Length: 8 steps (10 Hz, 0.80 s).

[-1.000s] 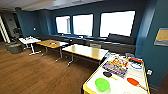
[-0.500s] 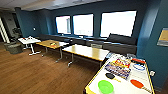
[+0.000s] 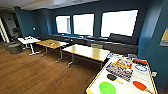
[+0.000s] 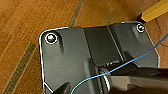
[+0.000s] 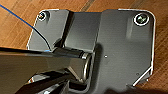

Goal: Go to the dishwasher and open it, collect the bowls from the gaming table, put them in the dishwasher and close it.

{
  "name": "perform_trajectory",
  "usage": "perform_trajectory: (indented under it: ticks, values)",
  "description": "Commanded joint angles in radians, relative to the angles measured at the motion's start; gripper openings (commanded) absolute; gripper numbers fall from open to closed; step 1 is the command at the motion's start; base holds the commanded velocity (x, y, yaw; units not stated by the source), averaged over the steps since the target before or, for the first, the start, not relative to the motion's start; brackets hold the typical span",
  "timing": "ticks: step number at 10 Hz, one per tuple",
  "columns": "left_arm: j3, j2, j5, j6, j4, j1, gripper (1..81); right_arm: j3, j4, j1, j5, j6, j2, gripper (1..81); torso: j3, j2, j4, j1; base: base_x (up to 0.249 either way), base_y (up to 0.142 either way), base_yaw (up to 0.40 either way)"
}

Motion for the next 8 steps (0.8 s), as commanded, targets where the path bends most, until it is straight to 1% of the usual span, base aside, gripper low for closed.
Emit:
perform_trajectory:
  ticks: [1,5,6,8]
  values:
    - [-0.002,-0.001,0.046,-0.002,-0.004,-0.043,81.1,0.004,-0.005,0.038,-0.048,-0.004,0.003,81.1,0.0,0.0,0.0,0.0,0.0,0.0,0.0]
    - [-0.002,-0.001,0.047,-0.002,-0.004,-0.043,81.1,0.004,-0.005,0.038,-0.048,-0.004,0.003,81.1,0.0,0.0,0.0,-0.001,0.0,0.0,0.0]
    - [-0.002,-0.001,0.047,-0.002,-0.001,-0.043,81.1,0.004,-0.005,0.038,-0.048,-0.004,0.003,81.1,0.0,0.0,0.0,-0.001,0.07,0.0,0.0]
    - [-0.002,-0.003,0.047,-0.002,0.002,-0.043,81.1,0.004,-0.005,0.038,-0.048,-0.004,0.003,81.1,0.0,0.0,0.0,-0.001,0.0,0.0,-0.137]
